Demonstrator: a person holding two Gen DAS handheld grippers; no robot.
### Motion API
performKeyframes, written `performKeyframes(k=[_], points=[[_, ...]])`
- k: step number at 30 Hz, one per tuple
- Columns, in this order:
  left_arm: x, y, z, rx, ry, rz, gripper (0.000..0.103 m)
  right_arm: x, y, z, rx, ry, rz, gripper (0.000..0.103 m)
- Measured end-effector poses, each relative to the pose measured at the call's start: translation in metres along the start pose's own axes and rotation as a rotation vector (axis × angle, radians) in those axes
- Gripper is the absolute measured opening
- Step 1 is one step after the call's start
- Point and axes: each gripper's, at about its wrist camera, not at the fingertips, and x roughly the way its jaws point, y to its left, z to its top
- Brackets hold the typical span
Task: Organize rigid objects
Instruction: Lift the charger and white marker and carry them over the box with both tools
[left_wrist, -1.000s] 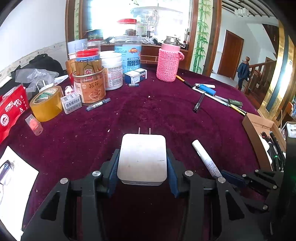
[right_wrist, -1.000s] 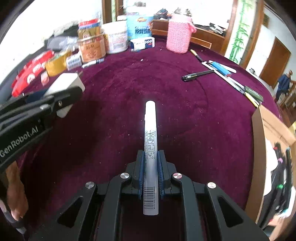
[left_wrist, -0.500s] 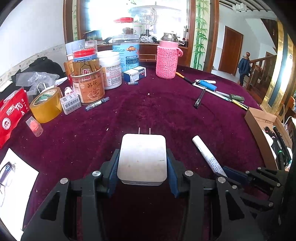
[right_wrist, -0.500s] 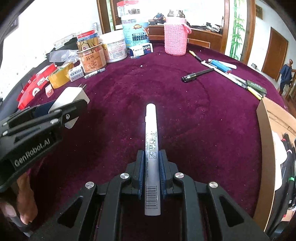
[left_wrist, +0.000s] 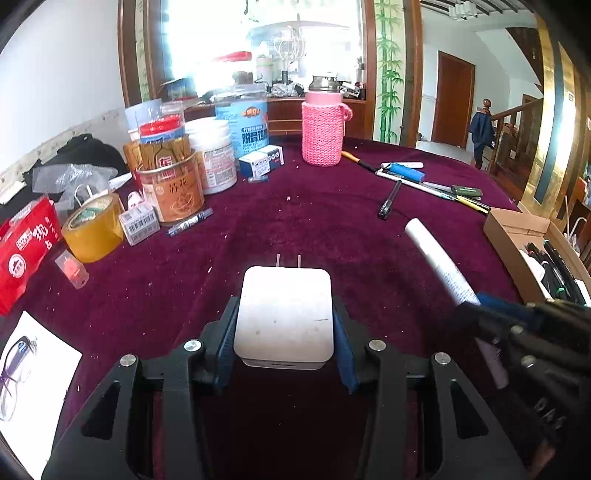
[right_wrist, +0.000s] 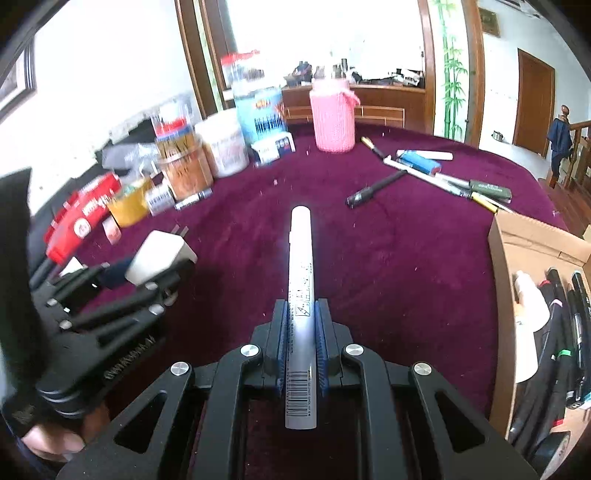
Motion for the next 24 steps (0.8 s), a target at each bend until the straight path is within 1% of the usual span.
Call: performKeyframes(k=[2, 8, 24], points=[[-0.002, -0.003, 0.0, 0.012, -0.016, 0.006, 0.044, -0.004, -0.001, 0.001, 0.008, -0.01, 0.007, 0.012], [-0.007, -0.006, 0.001, 0.023, -0.047, -0.005, 0.044, -0.007, -0.001, 0.004, 0.011, -0.023, 0.009, 0.012], [-0.015, -0.011, 0.0, 0.041, -0.085, -0.001, 0.044, -0.01, -0.008, 0.005, 0.034, -0.032, 0.006, 0.012]])
